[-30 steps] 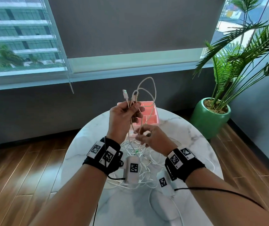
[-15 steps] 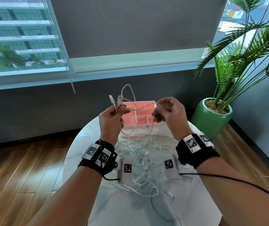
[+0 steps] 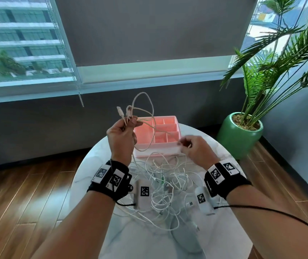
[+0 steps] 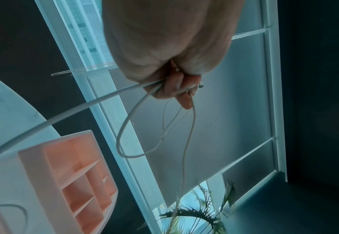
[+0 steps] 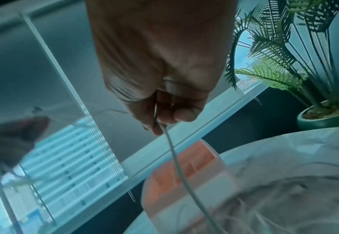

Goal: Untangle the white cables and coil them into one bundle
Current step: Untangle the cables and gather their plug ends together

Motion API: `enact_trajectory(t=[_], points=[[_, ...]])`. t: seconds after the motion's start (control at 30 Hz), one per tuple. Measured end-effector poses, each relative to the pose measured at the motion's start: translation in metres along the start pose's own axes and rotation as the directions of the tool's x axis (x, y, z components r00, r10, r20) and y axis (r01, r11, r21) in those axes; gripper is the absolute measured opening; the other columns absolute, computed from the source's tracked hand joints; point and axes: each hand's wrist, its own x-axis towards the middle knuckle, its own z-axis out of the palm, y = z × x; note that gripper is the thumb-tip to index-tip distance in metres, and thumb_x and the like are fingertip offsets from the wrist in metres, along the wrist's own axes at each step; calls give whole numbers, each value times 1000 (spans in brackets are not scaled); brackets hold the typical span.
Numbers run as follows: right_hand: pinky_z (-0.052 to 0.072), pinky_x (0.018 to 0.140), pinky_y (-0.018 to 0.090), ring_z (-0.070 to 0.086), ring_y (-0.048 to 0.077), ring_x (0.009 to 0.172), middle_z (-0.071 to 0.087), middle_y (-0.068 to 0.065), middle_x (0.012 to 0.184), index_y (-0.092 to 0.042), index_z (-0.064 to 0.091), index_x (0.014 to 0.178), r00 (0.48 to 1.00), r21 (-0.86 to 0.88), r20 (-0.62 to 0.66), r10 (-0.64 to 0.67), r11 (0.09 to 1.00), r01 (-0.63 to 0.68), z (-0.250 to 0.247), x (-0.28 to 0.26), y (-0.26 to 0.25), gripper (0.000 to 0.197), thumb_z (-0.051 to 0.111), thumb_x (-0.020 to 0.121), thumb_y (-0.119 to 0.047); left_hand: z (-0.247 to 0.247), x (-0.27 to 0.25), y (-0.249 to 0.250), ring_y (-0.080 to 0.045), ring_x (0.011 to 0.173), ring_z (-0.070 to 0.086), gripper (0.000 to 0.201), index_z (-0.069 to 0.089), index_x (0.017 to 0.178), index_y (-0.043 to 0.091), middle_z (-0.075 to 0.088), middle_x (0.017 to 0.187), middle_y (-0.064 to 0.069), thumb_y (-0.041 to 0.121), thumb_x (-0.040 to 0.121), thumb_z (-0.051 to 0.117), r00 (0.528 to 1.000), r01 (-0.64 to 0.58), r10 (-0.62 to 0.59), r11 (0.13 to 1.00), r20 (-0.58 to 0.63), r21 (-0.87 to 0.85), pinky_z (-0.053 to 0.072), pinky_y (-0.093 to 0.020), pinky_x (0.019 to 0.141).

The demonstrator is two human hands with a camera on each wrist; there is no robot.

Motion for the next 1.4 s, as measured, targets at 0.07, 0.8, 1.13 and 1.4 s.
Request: enact_trajectory(t=[0.07, 0.8, 1.13, 1.4], points=[[44, 63, 11, 59, -3, 62, 69, -6, 74, -17, 74, 85, 997, -135, 31, 68, 989, -63, 8, -10, 22, 13, 67, 86, -7, -2, 5, 5, -11, 39, 34, 14, 72, 83, 9, 74, 83, -18, 9, 96, 65, 999, -17, 14, 997, -39, -70, 30, -21, 39], [50, 59, 21, 63, 8, 67, 72, -2, 74, -17, 76, 85, 991, 217, -34, -127, 967, 131, -42, 19, -97, 14, 66, 94, -18, 9, -4, -11, -9, 37, 31, 19, 69, 93, -8, 77, 81, -11, 10, 95, 66, 998, 47, -51, 996, 40, 81, 29, -21, 37], [59, 59, 34, 67, 27, 59, 67, 21, 70, 2, 73, 91, 999, 421, 18, 31, 907, -36, -14, 22, -81, 16, 65, 94, -11, 17, -16, -9, -5, 35, 37, 9, 70, 90, 1, 72, 85, -27, 6, 95, 64, 956, 158, -197, 970, 216, 185, 28, -17, 37], [62, 62, 36, 69, 33, 65, 69, 31, 76, 5, 70, 92, 1000, 509, 9, 16, 861, -18, 1, 17, -83, 15, 63, 95, -7, 26, -30, -11, -2, 30, 46, 10, 54, 107, 4, 68, 90, -25, 8, 106, 45, 869, 214, -322, 929, 377, 300, 27, -15, 33]])
